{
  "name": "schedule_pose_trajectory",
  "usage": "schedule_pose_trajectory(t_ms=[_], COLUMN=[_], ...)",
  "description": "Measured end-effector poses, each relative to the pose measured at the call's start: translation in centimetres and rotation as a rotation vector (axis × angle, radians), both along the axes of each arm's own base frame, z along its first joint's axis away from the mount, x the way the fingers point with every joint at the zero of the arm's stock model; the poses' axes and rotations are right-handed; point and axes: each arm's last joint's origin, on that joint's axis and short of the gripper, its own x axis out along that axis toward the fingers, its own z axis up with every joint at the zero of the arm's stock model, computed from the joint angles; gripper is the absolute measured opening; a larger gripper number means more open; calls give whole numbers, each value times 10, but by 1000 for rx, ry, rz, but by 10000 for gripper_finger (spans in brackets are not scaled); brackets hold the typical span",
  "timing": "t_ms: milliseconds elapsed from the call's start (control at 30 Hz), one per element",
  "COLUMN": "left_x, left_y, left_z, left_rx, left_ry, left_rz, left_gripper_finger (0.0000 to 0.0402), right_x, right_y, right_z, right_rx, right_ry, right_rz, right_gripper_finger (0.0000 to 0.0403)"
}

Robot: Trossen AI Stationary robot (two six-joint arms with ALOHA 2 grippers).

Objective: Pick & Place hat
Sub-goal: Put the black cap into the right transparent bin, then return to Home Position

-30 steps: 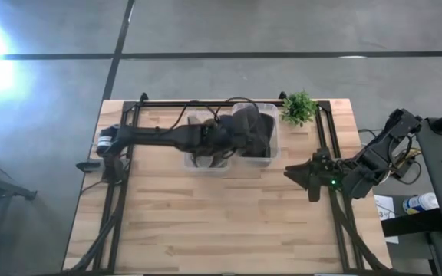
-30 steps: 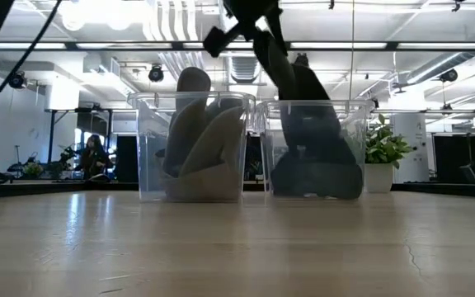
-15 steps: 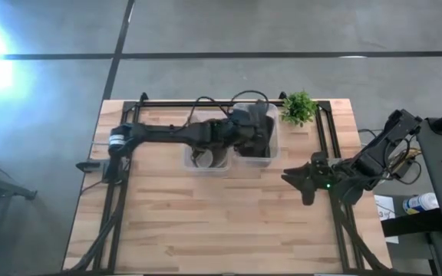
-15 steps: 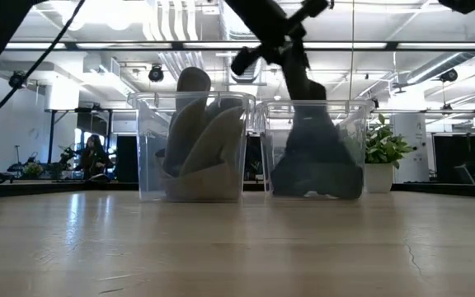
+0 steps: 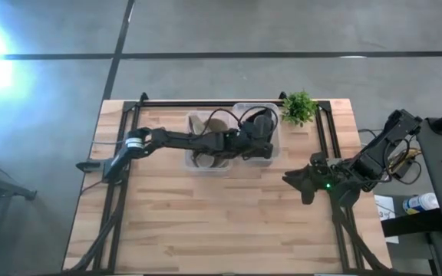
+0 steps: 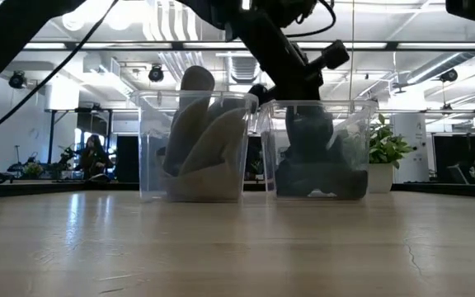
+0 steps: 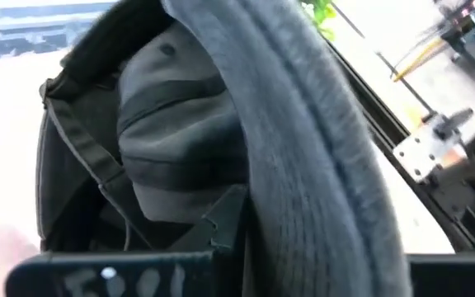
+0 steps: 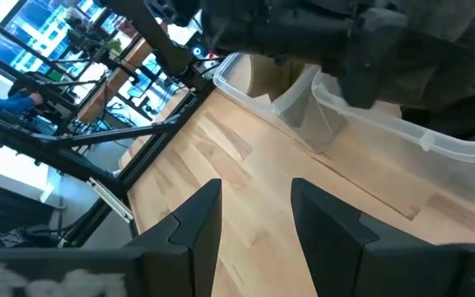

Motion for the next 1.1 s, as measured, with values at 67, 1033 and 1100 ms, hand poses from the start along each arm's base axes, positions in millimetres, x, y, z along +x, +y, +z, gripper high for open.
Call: schedule_pose_trajectory(t_ms=[67, 1033, 1100], left_x=[-3, -155, -171], left_y=[-1, -76, -90], left_z=[6, 165, 169], left_rx=[15, 247, 259], left_ry=[6, 86, 75], left_rz=[-22, -283, -299], left_gripper_finger=[62, 202, 202], right_x=[0, -1, -1], right_y=[0, 1, 0], right_z=[0, -1, -2], right_rx=[9, 4, 12], right_ry=[-2, 30, 33], right_rz=[-4, 41, 38], right_gripper_finger=[144, 144, 144])
